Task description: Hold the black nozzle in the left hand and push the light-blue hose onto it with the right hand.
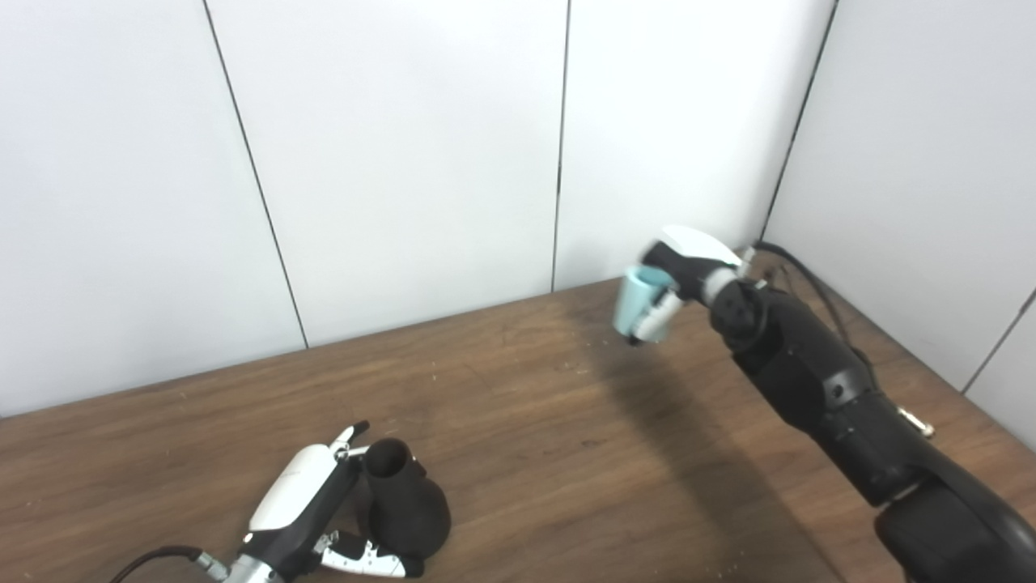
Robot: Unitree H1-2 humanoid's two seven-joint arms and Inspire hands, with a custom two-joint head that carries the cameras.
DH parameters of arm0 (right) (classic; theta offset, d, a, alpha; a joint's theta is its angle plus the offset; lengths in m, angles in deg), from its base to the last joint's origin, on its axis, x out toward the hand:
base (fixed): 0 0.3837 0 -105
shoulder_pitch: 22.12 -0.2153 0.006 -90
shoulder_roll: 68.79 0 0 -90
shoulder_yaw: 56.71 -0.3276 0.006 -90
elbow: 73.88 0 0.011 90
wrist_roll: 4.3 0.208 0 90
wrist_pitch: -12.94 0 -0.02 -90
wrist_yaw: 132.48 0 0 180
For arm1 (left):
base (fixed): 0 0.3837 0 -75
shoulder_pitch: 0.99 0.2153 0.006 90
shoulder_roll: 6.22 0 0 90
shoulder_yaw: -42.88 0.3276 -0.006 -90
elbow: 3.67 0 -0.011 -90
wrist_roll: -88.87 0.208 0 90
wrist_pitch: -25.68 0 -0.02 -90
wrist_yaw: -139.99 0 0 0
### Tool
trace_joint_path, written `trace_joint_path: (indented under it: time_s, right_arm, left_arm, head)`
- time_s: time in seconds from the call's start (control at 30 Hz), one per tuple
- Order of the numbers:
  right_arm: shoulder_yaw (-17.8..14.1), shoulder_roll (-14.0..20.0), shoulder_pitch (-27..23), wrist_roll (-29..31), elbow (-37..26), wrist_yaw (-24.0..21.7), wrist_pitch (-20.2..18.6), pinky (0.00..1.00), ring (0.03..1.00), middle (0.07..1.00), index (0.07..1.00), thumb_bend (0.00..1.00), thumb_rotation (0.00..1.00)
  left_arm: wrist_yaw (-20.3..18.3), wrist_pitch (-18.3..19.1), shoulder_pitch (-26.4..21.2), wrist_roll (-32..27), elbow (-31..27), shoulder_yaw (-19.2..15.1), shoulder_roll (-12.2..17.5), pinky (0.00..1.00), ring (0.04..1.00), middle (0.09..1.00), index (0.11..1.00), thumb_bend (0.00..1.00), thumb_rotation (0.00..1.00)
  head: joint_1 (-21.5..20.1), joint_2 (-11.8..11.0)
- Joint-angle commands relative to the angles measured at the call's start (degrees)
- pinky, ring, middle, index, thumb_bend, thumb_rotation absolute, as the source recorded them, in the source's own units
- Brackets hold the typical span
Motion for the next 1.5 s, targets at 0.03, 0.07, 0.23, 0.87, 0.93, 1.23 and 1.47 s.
trace_joint_path:
  time_s: [0.03,0.07,0.23,0.87,0.93,1.23,1.47]
  right_arm:
    - [-0.2,0.6,-5.2,1.8,-8.9,-4.6,-0.7,0.41,0.47,0.491,0.464,0.52,0.0]
    - [0.1,0.3,-5.5,2.3,-11.6,-6.2,-1.1,0.41,0.474,0.492,0.46,0.52,0.0]
    - [1.0,-0.9,-6.3,4.5,-20.3,-11.4,-1.2,0.38,0.455,0.499,0.467,0.52,0.0]
    - [2.9,-4.0,-6.8,12.5,-32.8,-20.8,-0.1,0.36,0.442,0.489,0.485,0.52,0.0]
    - [3.0,-4.3,-6.7,13.0,-32.8,-21.0,0.1,0.36,0.44,0.491,0.485,0.52,0.0]
    - [5.0,-5.9,-6.2,12.3,-33.0,-20.7,0.2,0.36,0.436,0.495,0.483,0.52,0.0]
    - [5.3,-7.4,-5.1,11.9,-33.3,-20.5,0.0,0.36,0.436,0.493,0.487,0.52,0.0]
  left_arm:
    - [-5.1,4.6,2.6,3.4,2.5,1.6,1.8,1.0,0.621,0.472,0.499,0.52,0.0]
    - [-5.2,4.9,2.5,3.5,2.3,1.7,1.6,1.0,0.621,0.473,0.498,0.52,0.0]
    - [-5.1,6.3,2.2,4.0,1.9,2.2,0.7,1.0,0.62,0.474,0.497,0.52,0.0]
    - [-5.6,11.0,0.9,6.3,0.0,3.4,-3.4,1.0,0.605,0.467,0.502,0.52,0.0]
    - [-5.9,11.7,0.7,6.3,-0.3,3.4,-3.6,1.0,0.606,0.469,0.5,0.52,0.0]
    - [-7.1,13.3,0.1,6.1,-1.0,3.5,-3.9,1.0,0.607,0.474,0.496,0.52,0.0]
    - [-7.0,13.9,0.2,6.2,-1.1,3.9,-4.2,1.0,0.608,0.464,0.503,0.52,0.0]
  head:
    - [1.0,0.2]
    - [1.6,0.3]
    - [5.0,0.9]
    - [18.0,6.9]
    - [18.3,7.1]
    - [19.1,7.9]
    - [19.2,8.0]
